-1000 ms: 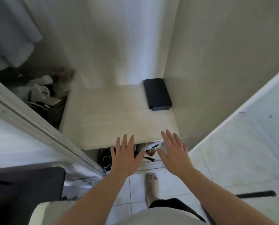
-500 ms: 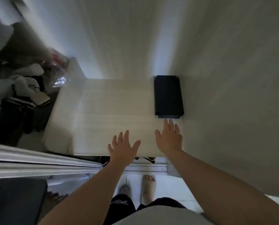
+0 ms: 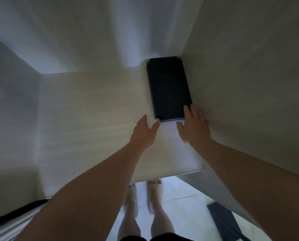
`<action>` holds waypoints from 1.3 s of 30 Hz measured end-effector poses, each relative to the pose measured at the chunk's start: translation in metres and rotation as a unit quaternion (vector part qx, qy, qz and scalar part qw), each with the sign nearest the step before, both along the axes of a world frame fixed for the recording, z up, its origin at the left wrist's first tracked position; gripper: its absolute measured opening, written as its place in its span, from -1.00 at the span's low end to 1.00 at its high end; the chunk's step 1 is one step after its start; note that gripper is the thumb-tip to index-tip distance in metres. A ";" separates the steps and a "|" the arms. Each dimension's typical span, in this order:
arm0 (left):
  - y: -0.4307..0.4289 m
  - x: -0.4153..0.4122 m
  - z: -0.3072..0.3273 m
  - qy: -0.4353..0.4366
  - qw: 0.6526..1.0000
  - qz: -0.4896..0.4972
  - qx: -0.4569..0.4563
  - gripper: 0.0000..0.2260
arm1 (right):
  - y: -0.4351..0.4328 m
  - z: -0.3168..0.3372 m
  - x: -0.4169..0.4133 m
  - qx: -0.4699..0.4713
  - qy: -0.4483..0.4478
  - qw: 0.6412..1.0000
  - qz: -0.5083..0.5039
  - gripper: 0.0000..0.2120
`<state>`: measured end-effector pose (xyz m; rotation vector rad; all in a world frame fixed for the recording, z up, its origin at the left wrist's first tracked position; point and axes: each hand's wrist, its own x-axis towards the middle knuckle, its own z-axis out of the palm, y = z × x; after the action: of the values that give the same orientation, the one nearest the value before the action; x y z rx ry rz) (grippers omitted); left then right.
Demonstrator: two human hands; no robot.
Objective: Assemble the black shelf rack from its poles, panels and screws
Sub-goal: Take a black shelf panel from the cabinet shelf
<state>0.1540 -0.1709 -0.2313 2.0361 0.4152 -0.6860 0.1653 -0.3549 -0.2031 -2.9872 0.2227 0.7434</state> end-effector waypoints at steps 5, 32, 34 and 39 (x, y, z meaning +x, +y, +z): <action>-0.019 0.038 -0.013 -0.011 0.998 0.047 -0.032 -0.32 | 0.000 -0.021 0.018 0.006 0.005 1.000 0.008 -0.31; -0.014 0.062 0.015 0.088 0.938 0.226 -0.249 -0.85 | -0.003 0.002 0.009 0.240 0.044 0.957 -0.156 -0.39; -0.006 0.051 0.024 0.087 0.936 0.235 -0.246 -0.88 | 0.000 0.010 0.002 0.289 0.023 0.937 -0.194 -0.39; 0.027 0.009 0.050 0.116 0.922 0.250 -0.273 -0.85 | 0.007 0.038 -0.023 0.362 -0.014 0.890 -0.276 -0.43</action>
<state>0.1628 -0.1437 -0.1814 1.2537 0.7548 -0.6325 0.1425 -0.3475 -0.1655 -2.0713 0.6050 0.5452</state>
